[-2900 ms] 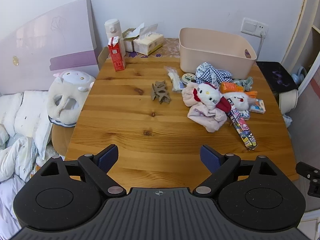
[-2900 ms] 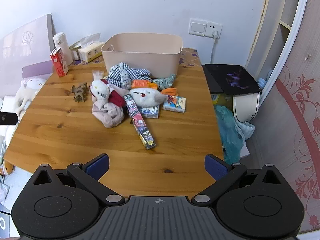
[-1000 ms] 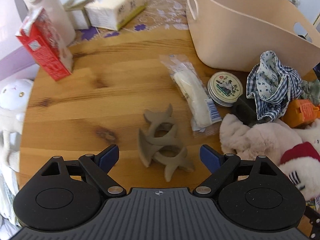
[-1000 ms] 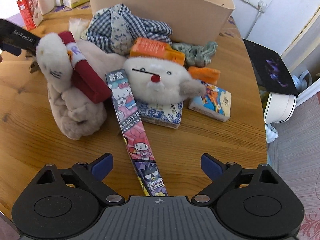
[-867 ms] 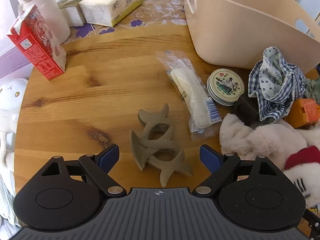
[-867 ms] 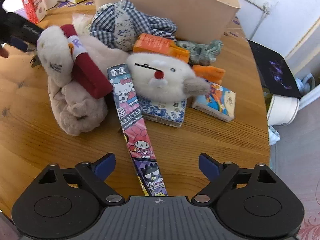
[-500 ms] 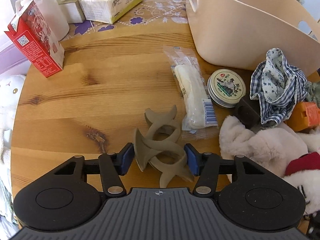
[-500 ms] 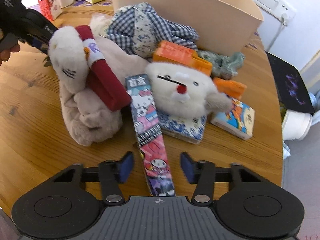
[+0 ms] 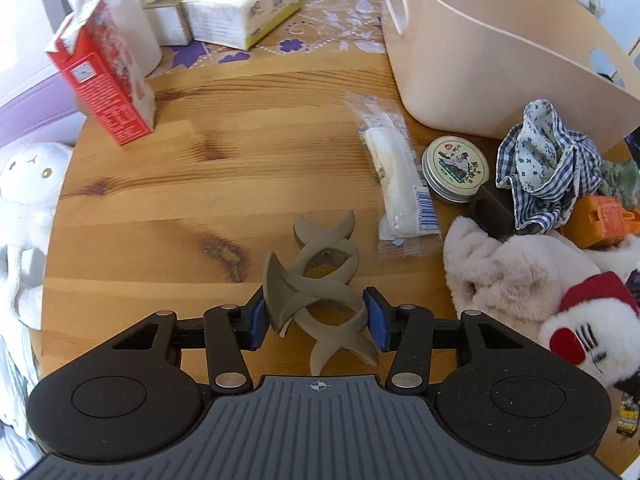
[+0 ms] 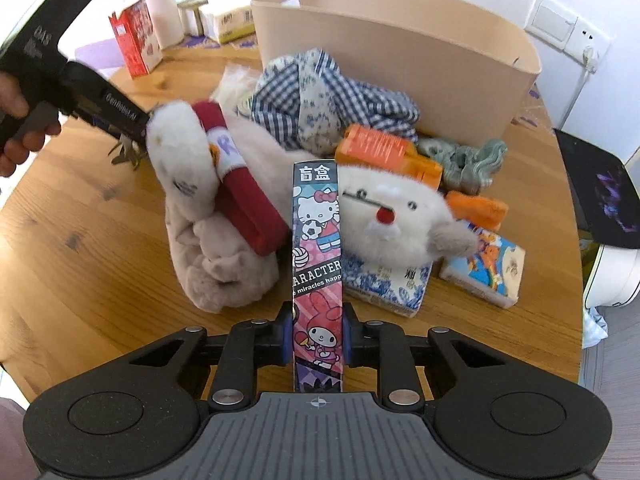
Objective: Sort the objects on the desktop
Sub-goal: 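Lift the brown clip with the left tool while the right tool lifts the strip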
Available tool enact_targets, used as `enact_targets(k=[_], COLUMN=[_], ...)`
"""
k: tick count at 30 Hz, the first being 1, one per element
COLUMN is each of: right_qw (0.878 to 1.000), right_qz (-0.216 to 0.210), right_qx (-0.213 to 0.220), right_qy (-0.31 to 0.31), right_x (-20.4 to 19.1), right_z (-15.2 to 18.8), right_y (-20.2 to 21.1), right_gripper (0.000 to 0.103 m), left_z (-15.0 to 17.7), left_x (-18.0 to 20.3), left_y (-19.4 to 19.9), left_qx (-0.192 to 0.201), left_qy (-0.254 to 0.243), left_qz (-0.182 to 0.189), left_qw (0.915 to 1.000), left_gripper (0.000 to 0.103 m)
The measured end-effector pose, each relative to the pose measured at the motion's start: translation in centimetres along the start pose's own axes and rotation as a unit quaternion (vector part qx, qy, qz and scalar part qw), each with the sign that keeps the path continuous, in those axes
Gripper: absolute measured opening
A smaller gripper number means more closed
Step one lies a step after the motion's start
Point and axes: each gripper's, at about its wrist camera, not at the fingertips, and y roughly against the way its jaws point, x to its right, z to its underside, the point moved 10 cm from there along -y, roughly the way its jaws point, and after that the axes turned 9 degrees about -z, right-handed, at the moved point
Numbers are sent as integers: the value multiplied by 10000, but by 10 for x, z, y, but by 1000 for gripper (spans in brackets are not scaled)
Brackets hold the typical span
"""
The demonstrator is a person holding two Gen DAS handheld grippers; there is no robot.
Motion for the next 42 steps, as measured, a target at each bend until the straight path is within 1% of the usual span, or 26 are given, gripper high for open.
enact_targets(k=[4, 8, 11, 15, 19, 23, 26, 30, 34, 37, 38, 42], right_qw=[9998, 9990, 9979, 9955, 9921, 9887, 9862, 9835, 9808, 9791, 9788, 9787], right_qz=[-8, 9, 31, 112, 260, 423, 491, 618, 731, 839, 888, 1069], right_qx=[200, 418, 593, 854, 1103, 1296, 1434, 1504, 1528, 1524, 1489, 1295], right_qy=[78, 179, 271, 403, 530, 620, 661, 797, 968, 1054, 1090, 1183], right_x=[2, 7, 10, 16, 30, 51, 67, 84, 98, 110, 114, 126], right_z=[-13, -31, -49, -77, -107, -138, -161, -190, -219, -234, -239, -251], right_y=[12, 18, 25, 37, 48, 56, 59, 56, 47, 38, 33, 5], right_gripper=[22, 22, 22, 22, 22, 22, 22, 22, 22, 22, 22, 22], left_z=[3, -1, -14, -40, -77, -119, -147, -178, -201, -212, -213, -212], left_x=[-8, -13, -12, -5, 10, 34, 58, 87, 106, 120, 122, 126], left_y=[12, 27, 39, 59, 86, 111, 122, 121, 107, 98, 94, 64], left_qx=[-56, 27, 198, 523, 936, 1365, 1617, 1824, 1782, 1775, 1746, 1422], left_qy=[116, 201, 235, 249, 286, 245, 78, -48, -83, -212, -249, -222], left_qz=[111, 96, 137, 181, 309, 445, 435, 329, 205, 34, 7, -78], left_qw=[9999, 9997, 9994, 9982, 9947, 9893, 9858, 9827, 9837, 9839, 9843, 9896], left_gripper=[50, 50, 50, 50, 50, 50, 50, 50, 50, 50, 50, 50])
